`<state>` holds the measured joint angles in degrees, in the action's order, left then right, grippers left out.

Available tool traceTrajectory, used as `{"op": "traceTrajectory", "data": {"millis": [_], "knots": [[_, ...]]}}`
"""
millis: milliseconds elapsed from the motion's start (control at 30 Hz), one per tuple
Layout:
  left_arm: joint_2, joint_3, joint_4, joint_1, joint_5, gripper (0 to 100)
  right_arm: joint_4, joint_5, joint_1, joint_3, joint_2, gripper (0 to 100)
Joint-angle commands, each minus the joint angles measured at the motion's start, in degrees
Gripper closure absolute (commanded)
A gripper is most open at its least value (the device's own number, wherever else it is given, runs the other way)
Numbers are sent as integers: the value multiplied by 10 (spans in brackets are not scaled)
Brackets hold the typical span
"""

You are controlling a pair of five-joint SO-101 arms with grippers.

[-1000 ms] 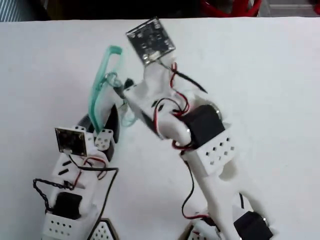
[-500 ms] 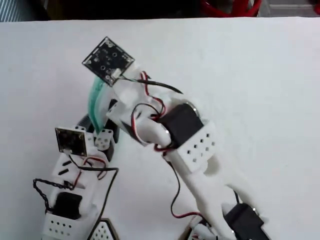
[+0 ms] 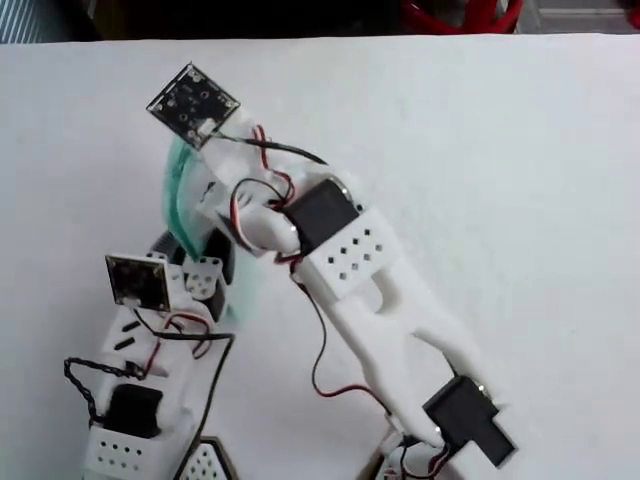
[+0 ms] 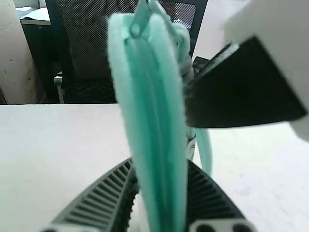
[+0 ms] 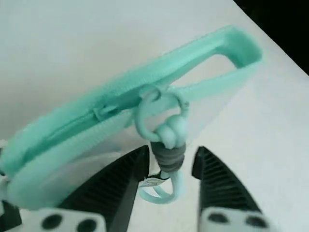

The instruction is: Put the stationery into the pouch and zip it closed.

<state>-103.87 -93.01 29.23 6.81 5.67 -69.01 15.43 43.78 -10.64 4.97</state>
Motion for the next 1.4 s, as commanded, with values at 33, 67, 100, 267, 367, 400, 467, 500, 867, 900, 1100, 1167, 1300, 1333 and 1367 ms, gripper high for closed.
{"op": "traceTrajectory", "data": {"millis": [33, 67, 100, 267, 367, 400, 467, 500, 867, 900, 1100, 1167, 1300, 1333, 1367], "knots": [[-5, 19, -4, 9, 3, 888, 16, 7, -21, -20, 3, 969], [-5, 19, -4, 9, 3, 888, 16, 7, -25, -18, 11, 982], [-5, 19, -4, 8, 3, 888, 15, 7, -29, -18, 23, 980], [-5, 19, -4, 6, 3, 888, 0, 6, -45, -17, 121, 980], [-5, 20, -4, 6, 3, 887, 7, 4, -40, 19, 182, 980], [-5, 21, -4, 6, 3, 886, 11, 4, -36, 38, 202, 980], [-5, 25, -4, 5, 5, 884, 22, 7, -22, 82, 242, 980], [-5, 29, -5, 5, 5, 884, 29, 7, -18, 105, 263, 980], [-5, 113, -11, 21, 6, 883, 84, 8, -15, 241, 353, 981], [-5, 109, -16, 25, 6, 883, 83, 8, -15, 241, 355, 981], [-5, 89, 28, 36, 4, 882, 84, 8, -15, 241, 356, 981], [-5, 90, 64, 38, 5, 862, 89, 8, -15, 238, 354, 981], [-5, 128, 148, 38, 5, 788, 102, 8, -15, 243, 350, 981], [-5, 148, 173, 38, 6, 789, 101, 8, -15, 243, 350, 981], [-5, 167, 197, 38, 7, 788, 99, 8, -15, 243, 351, 981]]}}
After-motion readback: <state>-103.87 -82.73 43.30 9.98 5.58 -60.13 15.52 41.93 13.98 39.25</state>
